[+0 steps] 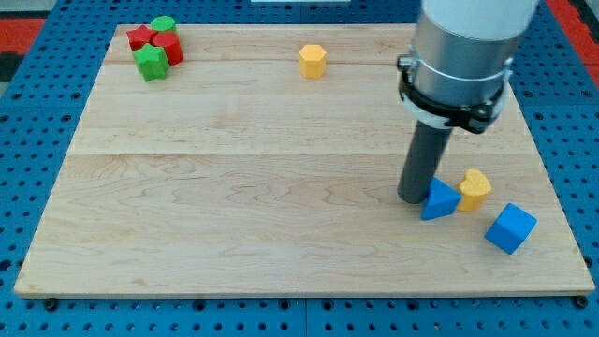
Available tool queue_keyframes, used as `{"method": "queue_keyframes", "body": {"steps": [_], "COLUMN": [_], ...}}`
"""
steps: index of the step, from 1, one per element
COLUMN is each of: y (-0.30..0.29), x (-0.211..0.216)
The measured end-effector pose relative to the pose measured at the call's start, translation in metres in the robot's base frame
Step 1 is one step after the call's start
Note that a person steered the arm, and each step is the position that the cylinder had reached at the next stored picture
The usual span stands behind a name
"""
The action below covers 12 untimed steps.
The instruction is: Push the yellow hexagon into the group of blocks
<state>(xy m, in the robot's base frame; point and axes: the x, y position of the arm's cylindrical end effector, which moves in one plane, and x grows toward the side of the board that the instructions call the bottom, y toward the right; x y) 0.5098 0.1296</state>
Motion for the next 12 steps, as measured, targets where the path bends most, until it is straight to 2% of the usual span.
{"method": "queue_keyframes", "body": {"steps": [1, 2, 4, 6, 7, 9, 11, 12], "y": [0.014, 0.004, -0.055, -0.077, -0.088, -0.142, -0.139, -0.113], "x": [0.006, -0.030, -0.136, -0.249, -0.280, -0.198, -0.109, -0.067]}}
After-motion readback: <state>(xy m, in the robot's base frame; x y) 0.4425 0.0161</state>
